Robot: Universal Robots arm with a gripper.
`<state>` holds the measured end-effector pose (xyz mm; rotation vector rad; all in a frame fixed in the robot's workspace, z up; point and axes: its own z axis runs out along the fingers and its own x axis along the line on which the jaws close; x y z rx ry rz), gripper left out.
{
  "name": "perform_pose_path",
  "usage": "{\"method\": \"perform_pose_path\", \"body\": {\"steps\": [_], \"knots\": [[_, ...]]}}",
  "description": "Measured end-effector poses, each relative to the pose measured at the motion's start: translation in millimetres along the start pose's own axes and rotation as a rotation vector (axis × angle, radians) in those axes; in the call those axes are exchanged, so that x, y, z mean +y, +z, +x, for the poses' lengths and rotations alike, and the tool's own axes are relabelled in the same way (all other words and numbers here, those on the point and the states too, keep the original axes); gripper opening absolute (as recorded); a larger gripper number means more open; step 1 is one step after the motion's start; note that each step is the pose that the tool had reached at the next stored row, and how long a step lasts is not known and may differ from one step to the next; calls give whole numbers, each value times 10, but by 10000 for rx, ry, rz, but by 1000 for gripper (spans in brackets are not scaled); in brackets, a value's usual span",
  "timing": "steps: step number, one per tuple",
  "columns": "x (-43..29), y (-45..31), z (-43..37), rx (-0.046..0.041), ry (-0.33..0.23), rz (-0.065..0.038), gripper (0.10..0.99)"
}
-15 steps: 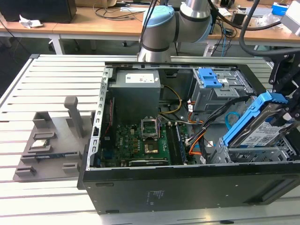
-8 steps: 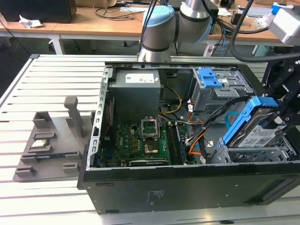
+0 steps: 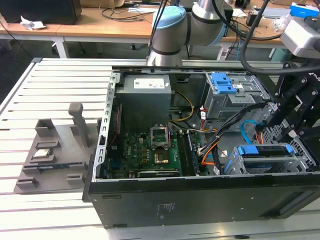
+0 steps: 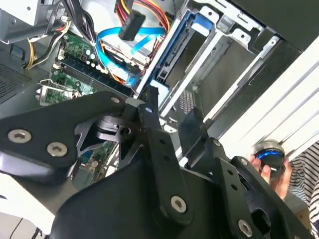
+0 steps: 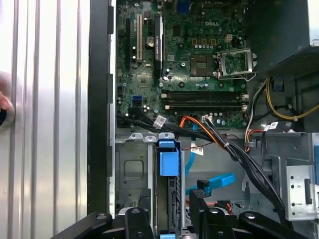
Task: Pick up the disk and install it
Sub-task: 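Insert the disk into the insertion slot, then insert the first disk wire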
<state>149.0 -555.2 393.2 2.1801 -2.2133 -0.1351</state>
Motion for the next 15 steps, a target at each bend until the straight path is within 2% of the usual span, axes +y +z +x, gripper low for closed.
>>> {"method": "perform_pose_path", "body": {"steps": [2,3,8,9,11,12,15], "knots": [[0,19,1,0,0,0,176],[0,25,1,0,0,0,106],[-1,48,2,1,1,0,106],[-36,47,-21,-2,0,0,106],[-76,46,-86,1,1,0,106],[-104,49,-145,13,2,0,106],[-150,73,-295,91,7,1,106]]}}
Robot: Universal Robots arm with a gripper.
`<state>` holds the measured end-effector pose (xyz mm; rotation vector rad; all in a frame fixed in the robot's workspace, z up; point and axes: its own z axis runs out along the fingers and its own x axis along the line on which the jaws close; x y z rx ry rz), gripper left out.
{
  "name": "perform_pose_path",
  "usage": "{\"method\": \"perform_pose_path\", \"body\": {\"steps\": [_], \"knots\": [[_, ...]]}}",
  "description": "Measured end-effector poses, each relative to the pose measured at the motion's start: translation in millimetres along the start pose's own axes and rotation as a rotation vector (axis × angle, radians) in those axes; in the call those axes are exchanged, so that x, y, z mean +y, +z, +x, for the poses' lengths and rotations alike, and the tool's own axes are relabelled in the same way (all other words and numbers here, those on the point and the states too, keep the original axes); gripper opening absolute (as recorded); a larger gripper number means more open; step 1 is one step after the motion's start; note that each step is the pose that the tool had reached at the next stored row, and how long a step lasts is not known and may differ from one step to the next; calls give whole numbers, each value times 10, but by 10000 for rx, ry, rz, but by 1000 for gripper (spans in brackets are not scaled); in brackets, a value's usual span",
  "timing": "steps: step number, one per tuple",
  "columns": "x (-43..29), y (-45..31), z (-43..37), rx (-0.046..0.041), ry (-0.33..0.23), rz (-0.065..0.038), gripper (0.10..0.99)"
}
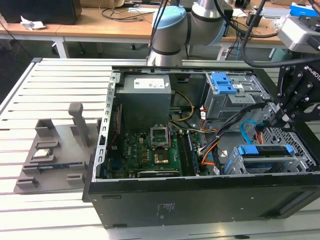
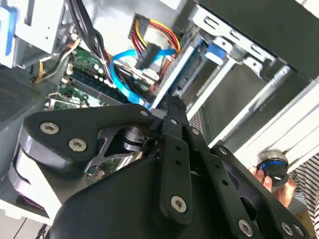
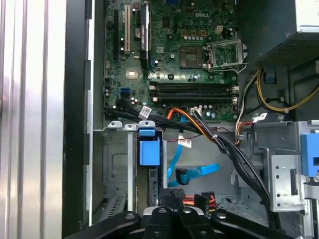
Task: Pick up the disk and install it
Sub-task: 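Insert the first disk wire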
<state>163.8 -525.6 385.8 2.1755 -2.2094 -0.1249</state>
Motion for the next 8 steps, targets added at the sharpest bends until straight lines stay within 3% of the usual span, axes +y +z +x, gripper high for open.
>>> {"method": "perform_pose_path", "body": {"steps": [3,6,8], "knots": [[-40,48,-138,43,5,-3,106],[-85,91,-220,67,7,-8,106],[-126,134,-356,251,22,-5,106]]}}
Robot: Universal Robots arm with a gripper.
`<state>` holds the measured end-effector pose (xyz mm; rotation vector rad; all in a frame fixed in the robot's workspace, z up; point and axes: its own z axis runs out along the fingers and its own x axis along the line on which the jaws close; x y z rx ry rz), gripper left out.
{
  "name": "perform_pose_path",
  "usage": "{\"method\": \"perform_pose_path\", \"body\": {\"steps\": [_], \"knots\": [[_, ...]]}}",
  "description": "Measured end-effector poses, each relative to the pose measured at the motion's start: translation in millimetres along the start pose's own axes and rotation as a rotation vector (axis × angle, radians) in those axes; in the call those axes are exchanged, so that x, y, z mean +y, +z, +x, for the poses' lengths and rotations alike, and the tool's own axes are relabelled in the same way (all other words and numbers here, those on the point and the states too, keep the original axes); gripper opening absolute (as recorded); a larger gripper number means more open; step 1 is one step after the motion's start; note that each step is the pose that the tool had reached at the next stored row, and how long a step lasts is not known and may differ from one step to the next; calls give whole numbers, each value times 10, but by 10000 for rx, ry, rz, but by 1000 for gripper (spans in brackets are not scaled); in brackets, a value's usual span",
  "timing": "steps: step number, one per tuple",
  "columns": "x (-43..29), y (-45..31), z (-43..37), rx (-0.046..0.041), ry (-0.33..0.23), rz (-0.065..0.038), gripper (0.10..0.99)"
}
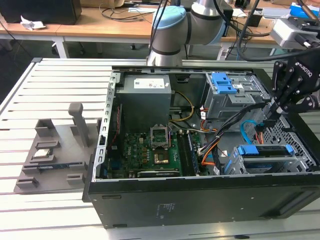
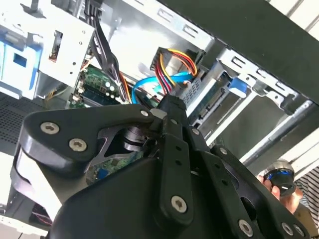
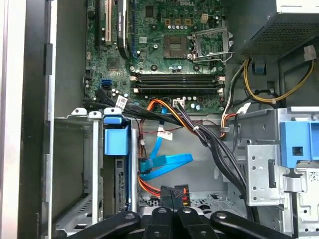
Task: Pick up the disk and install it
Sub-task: 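Insert the first disk wire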
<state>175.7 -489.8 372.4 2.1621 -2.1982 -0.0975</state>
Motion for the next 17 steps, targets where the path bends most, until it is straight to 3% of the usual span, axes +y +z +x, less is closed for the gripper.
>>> {"method": "perform_pose_path", "body": {"steps": [1,2,6,7,8,11,17], "knots": [[-9,8,-28,155,15,2,106],[-16,8,-42,389,33,6,106],[-17,10,-43,400,35,7,106],[-17,11,-43,399,35,7,169],[-18,11,-43,400,35,7,169],[-18,13,-43,400,35,7,361],[-31,159,-42,606,52,10,361]]}}
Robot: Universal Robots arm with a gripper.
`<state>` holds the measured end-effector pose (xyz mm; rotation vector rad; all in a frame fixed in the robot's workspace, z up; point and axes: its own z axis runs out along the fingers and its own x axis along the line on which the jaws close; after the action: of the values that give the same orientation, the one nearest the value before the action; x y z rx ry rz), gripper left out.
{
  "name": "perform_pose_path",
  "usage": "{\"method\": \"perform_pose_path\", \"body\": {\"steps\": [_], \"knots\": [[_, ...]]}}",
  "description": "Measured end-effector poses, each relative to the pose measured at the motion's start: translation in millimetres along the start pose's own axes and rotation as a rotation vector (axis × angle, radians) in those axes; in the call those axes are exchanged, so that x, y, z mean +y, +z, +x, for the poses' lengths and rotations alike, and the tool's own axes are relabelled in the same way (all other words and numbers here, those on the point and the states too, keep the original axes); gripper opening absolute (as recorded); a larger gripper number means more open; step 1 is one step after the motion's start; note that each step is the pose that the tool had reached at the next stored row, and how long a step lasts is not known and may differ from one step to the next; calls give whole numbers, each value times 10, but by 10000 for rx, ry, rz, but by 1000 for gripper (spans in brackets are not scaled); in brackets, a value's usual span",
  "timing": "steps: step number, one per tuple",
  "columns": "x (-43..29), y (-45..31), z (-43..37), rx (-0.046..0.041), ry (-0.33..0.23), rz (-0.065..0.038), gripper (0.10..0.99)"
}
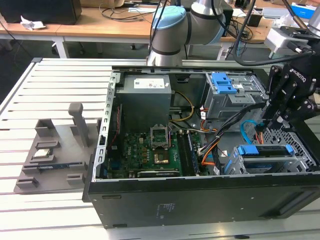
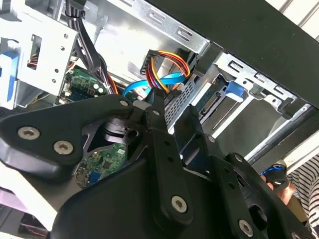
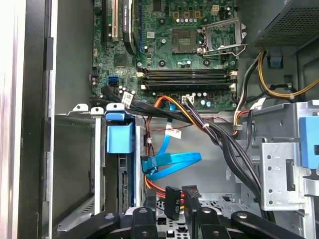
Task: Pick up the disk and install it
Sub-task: 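Insert the first disk wire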
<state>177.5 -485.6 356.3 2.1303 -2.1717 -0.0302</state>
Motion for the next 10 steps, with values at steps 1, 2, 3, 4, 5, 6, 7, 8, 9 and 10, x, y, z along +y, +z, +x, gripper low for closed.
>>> {"method": "perform_pose_path", "body": {"steps": [1,2,3,4,5,6,7,8,9,10], "knots": [[-1,14,-1,2,0,0,361],[-2,31,-2,2,0,0,361],[-3,34,-2,5,0,0,361],[-3,34,-2,6,1,0,361],[-3,35,-2,5,0,0,361],[-3,35,-2,4,0,0,361],[-3,35,-2,4,0,0,361],[-3,36,-2,4,0,0,345],[-3,36,-2,4,0,0,282],[-3,36,-2,4,0,0,216]]}}
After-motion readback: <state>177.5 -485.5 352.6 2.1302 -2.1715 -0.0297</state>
